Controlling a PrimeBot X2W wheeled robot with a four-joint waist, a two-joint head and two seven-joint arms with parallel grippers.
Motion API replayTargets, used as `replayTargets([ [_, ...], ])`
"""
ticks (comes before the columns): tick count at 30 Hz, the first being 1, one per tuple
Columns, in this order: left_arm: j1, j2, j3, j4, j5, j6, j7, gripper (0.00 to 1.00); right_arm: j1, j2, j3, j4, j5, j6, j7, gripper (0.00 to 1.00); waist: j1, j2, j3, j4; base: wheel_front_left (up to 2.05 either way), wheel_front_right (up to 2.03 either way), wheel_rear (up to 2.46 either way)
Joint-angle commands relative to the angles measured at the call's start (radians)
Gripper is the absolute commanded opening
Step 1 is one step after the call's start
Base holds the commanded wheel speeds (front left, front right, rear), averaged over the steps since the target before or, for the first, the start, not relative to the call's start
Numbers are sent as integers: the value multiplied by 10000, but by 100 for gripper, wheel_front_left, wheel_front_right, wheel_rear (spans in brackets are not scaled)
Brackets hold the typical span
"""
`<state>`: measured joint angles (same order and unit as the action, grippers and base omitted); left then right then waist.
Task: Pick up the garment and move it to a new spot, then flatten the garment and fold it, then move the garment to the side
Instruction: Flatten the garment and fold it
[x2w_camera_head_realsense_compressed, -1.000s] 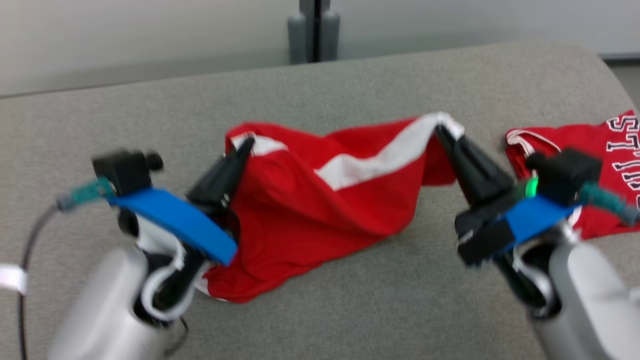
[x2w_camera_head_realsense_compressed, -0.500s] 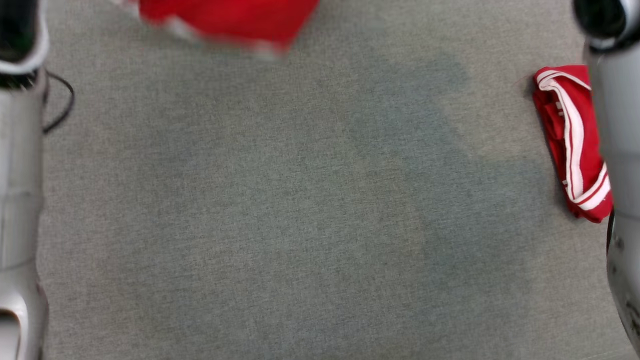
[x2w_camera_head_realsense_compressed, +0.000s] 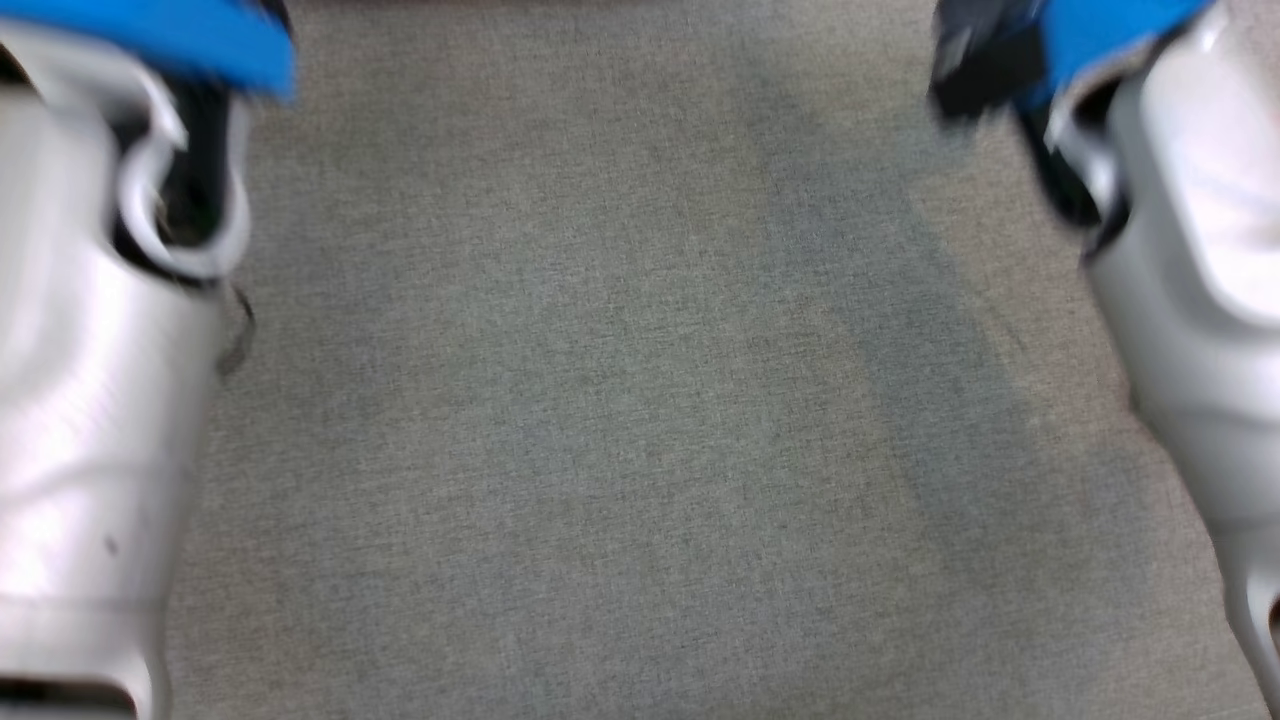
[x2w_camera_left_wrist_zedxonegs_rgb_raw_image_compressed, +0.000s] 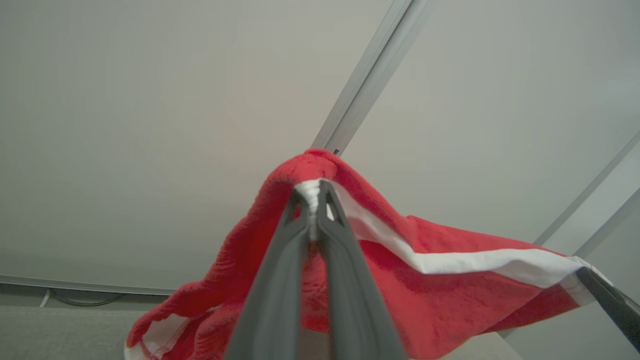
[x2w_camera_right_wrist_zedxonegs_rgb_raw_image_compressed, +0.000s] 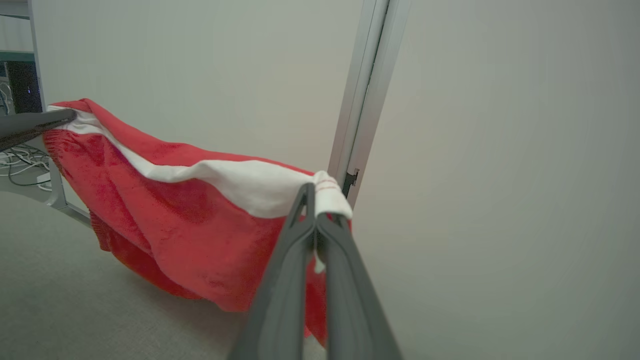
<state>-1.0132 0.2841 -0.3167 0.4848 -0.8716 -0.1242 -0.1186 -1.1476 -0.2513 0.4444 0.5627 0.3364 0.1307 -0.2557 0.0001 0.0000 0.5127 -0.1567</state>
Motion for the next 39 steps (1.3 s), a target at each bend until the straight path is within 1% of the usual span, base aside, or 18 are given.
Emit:
replayTargets([
  [1,143,90,-76,-9,11,-79,-64,0,144,-120,55,-23,143,1,14,0,-1,0,-27,2,0,0,0],
  [4,1449,166,-467,-304,-714,-91,-379,0,1173,-882,1196,-255,1289,1,288,0,-1,0,-269,41,0,0,0],
  [6,2366,453,-865,-576,-1013,-94,-448,0,1831,-1446,1894,-645,2074,1,609,0,-1,0,-458,104,0,0,0],
  [9,3837,799,-1509,-1008,-1262,-86,-639,0,2868,-2395,2477,-1226,3102,1,1275,0,-1,0,-912,242,0,0,0],
  [11,4788,1047,-1910,-1371,-1370,-87,-693,0,3648,-2903,2838,-1803,3784,3,1915,0,-1,0,-1284,333,0,0,0],
  [13,5689,1316,-2178,-1691,-1452,-86,-697,0,4416,-3546,2896,-2310,4325,1,2589,0,-1,0,-1675,432,0,0,0],
  [15,6482,1523,-2408,-2062,-1470,-79,-613,0,5277,-3999,2797,-2875,4789,1,3178,0,-1,0,-2097,541,0,0,0],
  [17,7231,1814,-2570,-2561,-1506,122,-450,0,6178,-4442,2543,-3520,5129,1,3741,0,-1,0,-2465,594,0,0,0],
  [19,7983,2058,-2652,-3261,-1707,322,-186,0,7082,-4812,1997,-4007,5201,-2,4324,0,-1,0,-2749,601,0,0,0],
  [22,8934,2567,-2789,-4551,-1976,765,329,0,8574,-4828,981,-4883,5200,1,5352,0,-1,0,-3060,625,0,0,0],
  [25,9847,2960,-2812,-5952,-2369,1261,755,0,10063,-4688,-304,-5947,4911,1,6533,0,-1,0,-3194,638,0,0,0],
  [28,10612,3347,-2720,-7340,-2611,1745,944,0,11396,-4174,-1817,-7235,4281,1,7666,0,-1,0,-3193,636,0,0,0],
  [31,11045,3457,-2656,-8384,-2837,2015,976,0,12179,-3452,-3083,-8754,3348,1,8521,0,-1,0,-3120,686,0,0,0],
  [33,11020,3381,-2568,-8749,-2949,2033,903,0,12329,-2986,-3634,-9612,2812,3,8918,0,-1,0,-3062,793,0,0,0],
  [35,10715,3272,-2512,-8721,-2952,2038,912,0,12037,-2687,-3884,-10129,2448,1,9185,0,-1,0,-2956,899,0,0,0],
  [37,10286,2961,-2405,-8463,-3017,1922,782,0,11466,-2508,-3819,-10286,2307,3,9289,0,-1,0,-2845,1016,0,0,0],
  [39,9780,2580,-2251,-7968,-3053,1853,611,0,10727,-2462,-3625,-10063,2164,1,9181,0,-1,0,-2705,1141,0,0,0],
])
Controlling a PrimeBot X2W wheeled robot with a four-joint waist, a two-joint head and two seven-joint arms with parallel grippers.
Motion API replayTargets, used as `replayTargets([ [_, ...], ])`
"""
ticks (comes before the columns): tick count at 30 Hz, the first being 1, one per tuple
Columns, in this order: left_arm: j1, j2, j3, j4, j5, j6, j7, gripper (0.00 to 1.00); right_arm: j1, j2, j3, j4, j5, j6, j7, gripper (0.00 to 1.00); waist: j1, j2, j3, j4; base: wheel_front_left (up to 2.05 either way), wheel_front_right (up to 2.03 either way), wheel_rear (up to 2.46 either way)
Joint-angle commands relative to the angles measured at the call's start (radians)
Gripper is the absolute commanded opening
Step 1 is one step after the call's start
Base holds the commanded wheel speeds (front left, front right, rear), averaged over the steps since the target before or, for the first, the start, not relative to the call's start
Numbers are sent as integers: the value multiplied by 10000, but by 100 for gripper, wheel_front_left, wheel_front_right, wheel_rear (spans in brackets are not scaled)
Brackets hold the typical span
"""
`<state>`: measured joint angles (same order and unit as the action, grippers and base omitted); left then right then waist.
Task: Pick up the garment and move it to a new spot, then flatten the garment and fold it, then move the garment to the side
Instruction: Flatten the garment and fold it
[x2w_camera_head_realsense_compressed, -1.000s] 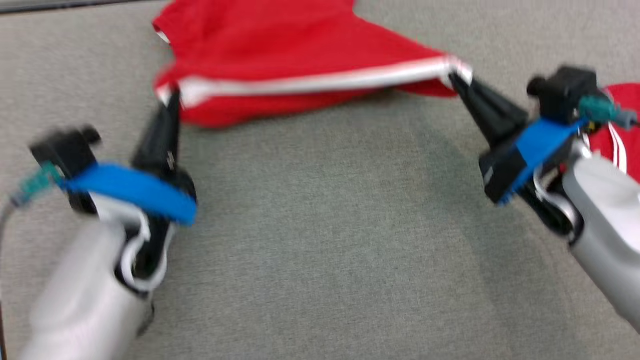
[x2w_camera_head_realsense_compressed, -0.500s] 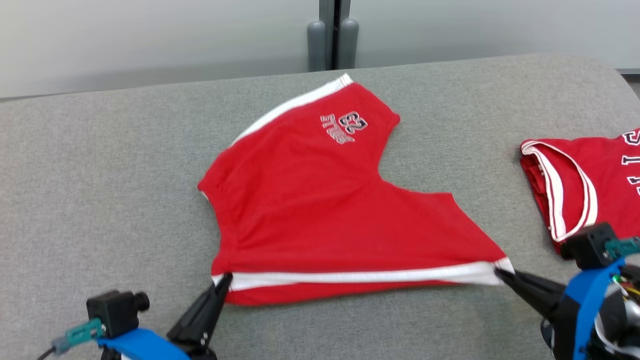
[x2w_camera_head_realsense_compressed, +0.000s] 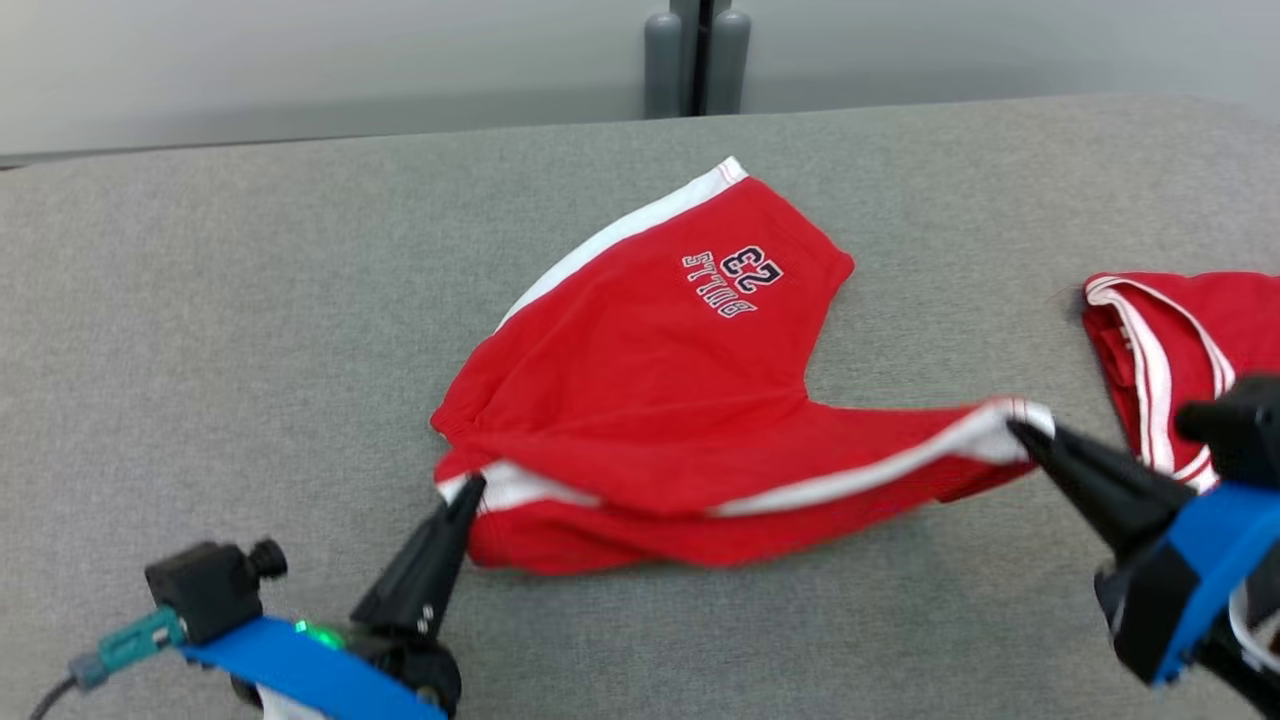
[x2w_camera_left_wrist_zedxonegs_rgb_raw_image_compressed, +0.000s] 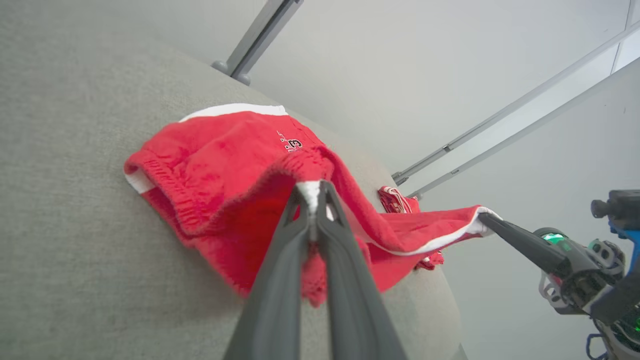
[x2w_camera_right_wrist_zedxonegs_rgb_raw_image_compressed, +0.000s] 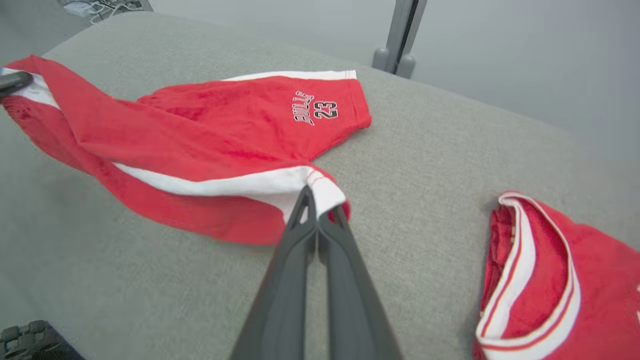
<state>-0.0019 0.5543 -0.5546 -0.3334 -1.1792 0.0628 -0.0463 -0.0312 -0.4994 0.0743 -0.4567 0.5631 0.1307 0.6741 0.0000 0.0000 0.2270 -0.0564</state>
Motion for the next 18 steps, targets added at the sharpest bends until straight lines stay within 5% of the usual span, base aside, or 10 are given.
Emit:
replayTargets([
  [1,-601,-287,163,497,70,-28,-178,0,-862,54,230,343,-131,1,-218,0,0,0,230,179,0,0,0],
  [18,-3695,-3021,-267,4928,314,-681,-926,0,-7354,-102,2598,6883,-1056,1,-3208,0,0,0,1651,1729,0,0,0],
])
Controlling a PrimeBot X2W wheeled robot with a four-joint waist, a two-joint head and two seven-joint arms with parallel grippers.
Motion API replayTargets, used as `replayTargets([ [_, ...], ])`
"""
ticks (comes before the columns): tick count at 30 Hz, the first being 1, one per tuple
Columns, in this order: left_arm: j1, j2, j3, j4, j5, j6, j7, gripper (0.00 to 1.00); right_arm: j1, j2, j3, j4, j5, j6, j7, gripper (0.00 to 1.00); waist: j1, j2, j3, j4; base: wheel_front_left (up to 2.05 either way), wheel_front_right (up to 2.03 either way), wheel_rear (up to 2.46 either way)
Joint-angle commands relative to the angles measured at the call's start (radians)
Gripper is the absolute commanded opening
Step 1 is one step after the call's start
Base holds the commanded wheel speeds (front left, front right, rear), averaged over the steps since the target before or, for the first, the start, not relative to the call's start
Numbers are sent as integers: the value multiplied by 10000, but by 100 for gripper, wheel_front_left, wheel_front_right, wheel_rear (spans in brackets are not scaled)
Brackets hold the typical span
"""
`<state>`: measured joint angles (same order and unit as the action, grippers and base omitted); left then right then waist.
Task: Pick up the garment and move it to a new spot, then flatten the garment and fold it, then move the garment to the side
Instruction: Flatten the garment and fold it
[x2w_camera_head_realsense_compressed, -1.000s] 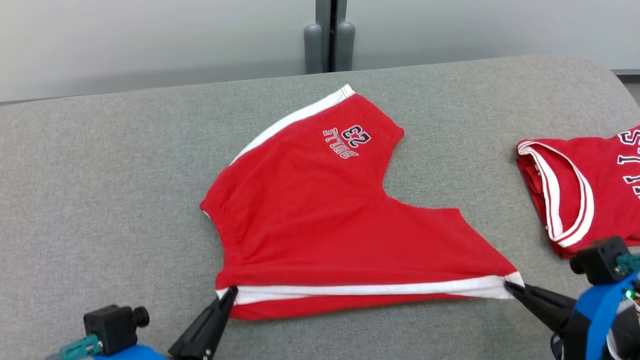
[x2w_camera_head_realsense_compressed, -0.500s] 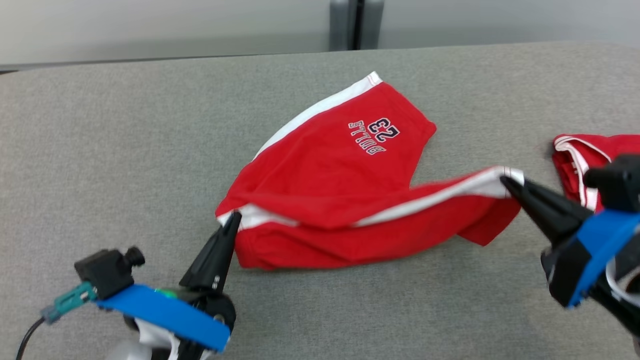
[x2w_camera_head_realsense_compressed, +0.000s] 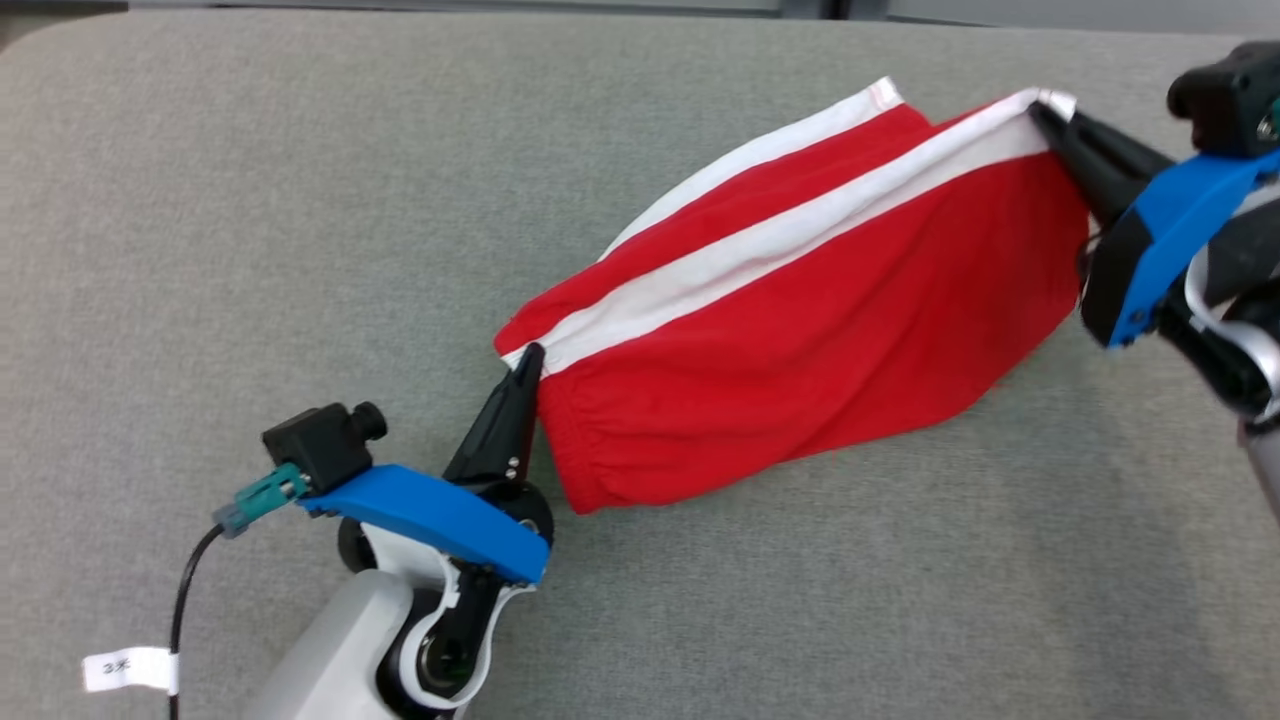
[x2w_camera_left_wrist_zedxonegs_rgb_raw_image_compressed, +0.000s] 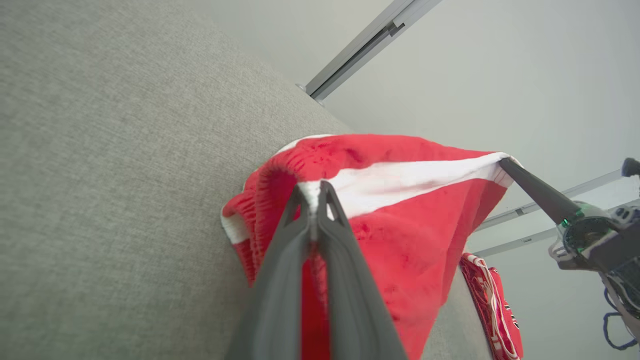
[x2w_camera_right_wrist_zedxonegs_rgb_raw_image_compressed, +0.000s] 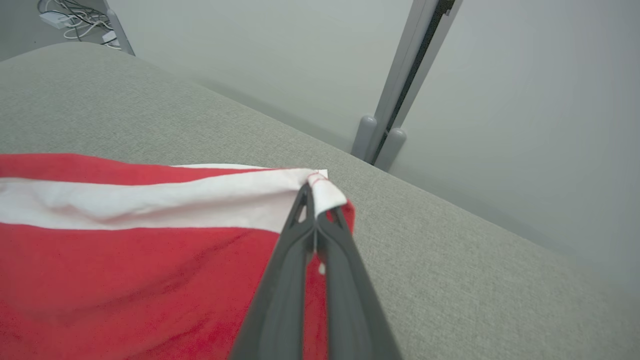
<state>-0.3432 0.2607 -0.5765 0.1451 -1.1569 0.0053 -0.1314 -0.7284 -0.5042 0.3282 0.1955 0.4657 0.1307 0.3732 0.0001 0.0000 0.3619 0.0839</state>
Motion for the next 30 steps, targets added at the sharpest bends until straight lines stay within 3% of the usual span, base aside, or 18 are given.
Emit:
replayTargets([
  [1,-369,-224,-127,304,123,-191,-103,0,-654,-59,95,750,-112,1,-374,0,-1,0,391,436,0,0,0],
  [7,-1034,-776,-394,1126,173,-647,-109,0,-1866,53,367,2567,-67,1,-1104,0,-1,0,894,1007,0,0,0],
  [14,-1646,-1139,-528,2111,331,-840,-283,0,-2780,298,883,3936,154,1,-1447,0,-1,0,1338,1301,0,0,0],
  [15,-1671,-1177,-569,2207,353,-849,-272,16,-2847,339,983,4089,216,1,-1460,0,-1,0,1377,1313,0,0,0],
  [16,-1671,-1177,-569,2207,353,-849,-272,16,-2847,339,983,4089,216,1,-1460,0,-1,0,1377,1313,0,0,0],
  [17,-1684,-1211,-623,2309,368,-880,-249,43,-2923,375,1100,4233,281,1,-1448,0,-1,0,1425,1324,0,0,0],
  [18,-1709,-1235,-665,2390,371,-910,-273,76,-2991,398,1209,4311,347,1,-1507,22,-1,0,1453,1335,0,0,0],
  [19,-1719,-1255,-677,2454,353,-921,-304,100,-3079,380,1288,4400,401,1,-1567,95,-1,0,1484,1354,0,0,0],
  [20,-1724,-1270,-698,2524,339,-943,-287,100,-3147,357,1380,4475,457,1,-1632,100,-1,0,1506,1378,0,0,0],
  [30,-1409,-1054,-525,2913,327,-1058,-699,100,-3116,134,1991,5216,1337,1,-1964,100,-1,0,1046,1443,0,0,0],
])
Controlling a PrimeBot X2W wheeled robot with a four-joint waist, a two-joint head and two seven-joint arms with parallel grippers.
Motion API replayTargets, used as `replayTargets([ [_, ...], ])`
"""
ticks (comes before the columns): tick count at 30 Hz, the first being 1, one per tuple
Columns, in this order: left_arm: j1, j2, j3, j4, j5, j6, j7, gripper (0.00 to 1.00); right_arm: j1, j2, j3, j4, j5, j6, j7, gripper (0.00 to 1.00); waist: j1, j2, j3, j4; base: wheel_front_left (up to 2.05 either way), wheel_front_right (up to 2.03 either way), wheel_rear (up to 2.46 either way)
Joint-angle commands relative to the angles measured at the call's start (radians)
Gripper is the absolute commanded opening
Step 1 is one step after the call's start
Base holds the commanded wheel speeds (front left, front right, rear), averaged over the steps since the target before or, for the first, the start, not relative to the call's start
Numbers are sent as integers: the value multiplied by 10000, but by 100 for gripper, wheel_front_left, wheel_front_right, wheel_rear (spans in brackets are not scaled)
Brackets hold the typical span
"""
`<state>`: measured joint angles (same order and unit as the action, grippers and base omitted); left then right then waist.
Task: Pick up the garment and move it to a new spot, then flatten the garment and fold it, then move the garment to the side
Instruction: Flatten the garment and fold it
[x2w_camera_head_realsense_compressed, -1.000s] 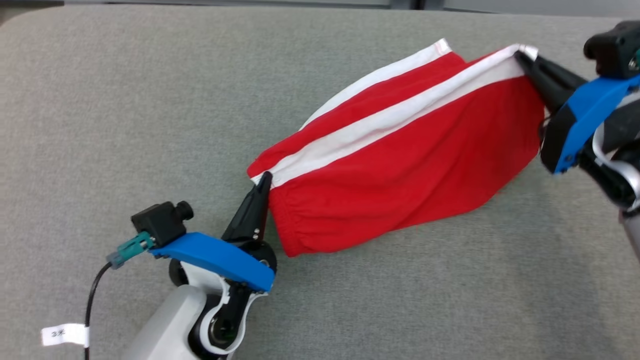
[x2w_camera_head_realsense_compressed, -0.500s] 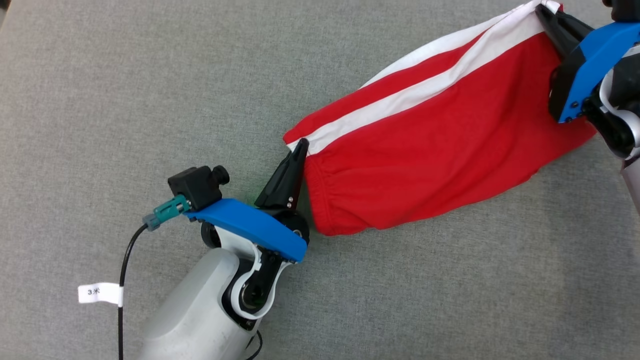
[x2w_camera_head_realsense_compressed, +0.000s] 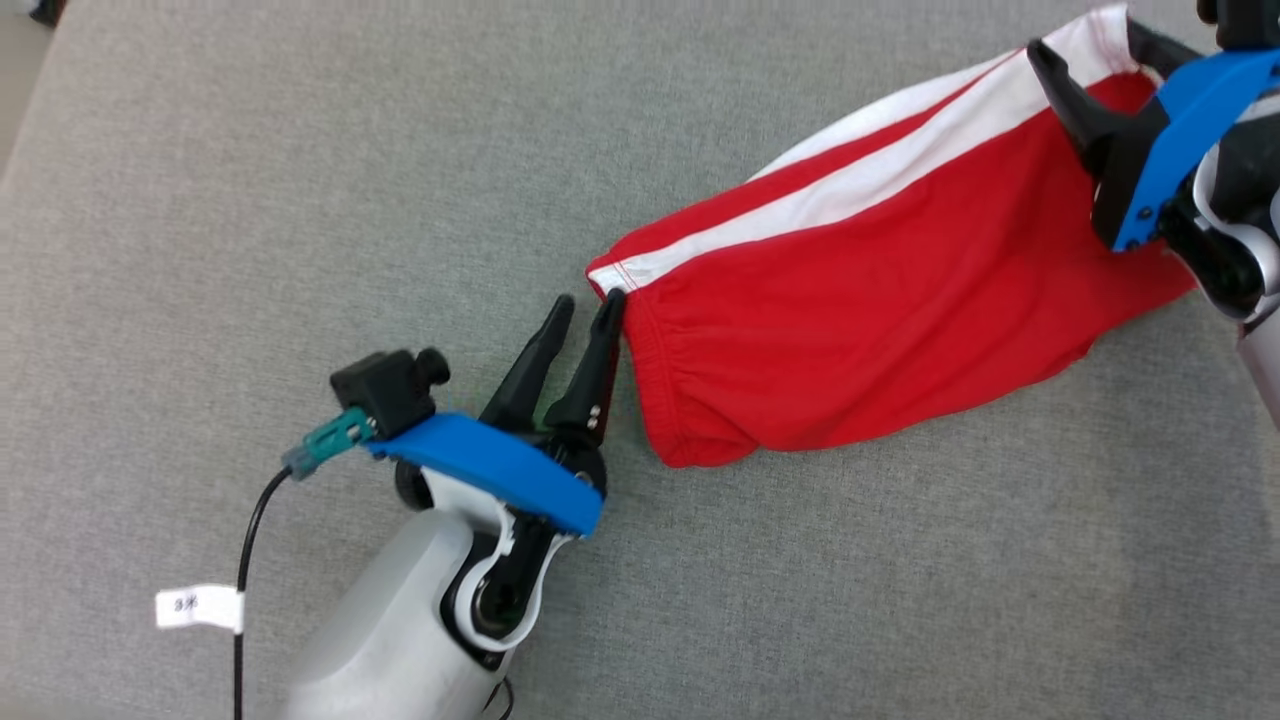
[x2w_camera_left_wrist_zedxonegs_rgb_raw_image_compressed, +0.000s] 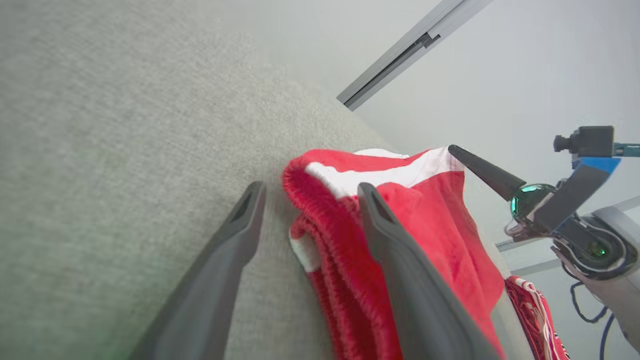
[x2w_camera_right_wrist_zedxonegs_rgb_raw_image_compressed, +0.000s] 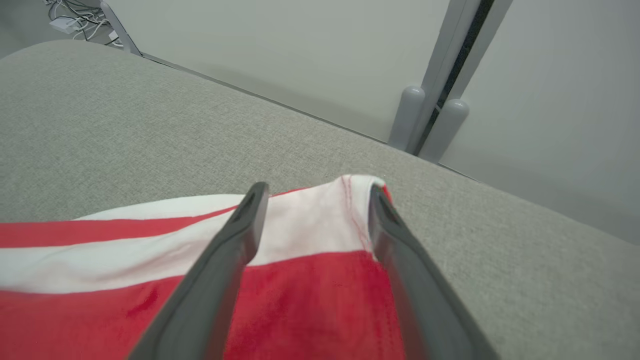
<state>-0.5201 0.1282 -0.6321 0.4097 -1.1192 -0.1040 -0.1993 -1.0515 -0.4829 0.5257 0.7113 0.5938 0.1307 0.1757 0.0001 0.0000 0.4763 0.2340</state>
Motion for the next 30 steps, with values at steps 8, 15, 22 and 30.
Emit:
replayTargets([
  [8,916,487,436,153,553,-133,-589,100,1346,-636,158,-426,1620,1,901,100,-1,0,-1151,-117,0,0,0],
  [15,1526,416,2076,-441,3404,334,-659,100,2288,-997,-258,-859,1787,1,689,100,-1,0,-1665,-226,0,0,0],
  [22,1855,34,3186,-1034,5985,247,-663,100,2485,-573,-1079,-468,1790,1,761,100,-1,0,-1432,-106,0,0,0],
  [30,1760,-349,3686,-1205,7429,-71,-665,100,1766,-57,-2178,777,999,3,756,100,-1,0,-699,424,0,0,0],
])
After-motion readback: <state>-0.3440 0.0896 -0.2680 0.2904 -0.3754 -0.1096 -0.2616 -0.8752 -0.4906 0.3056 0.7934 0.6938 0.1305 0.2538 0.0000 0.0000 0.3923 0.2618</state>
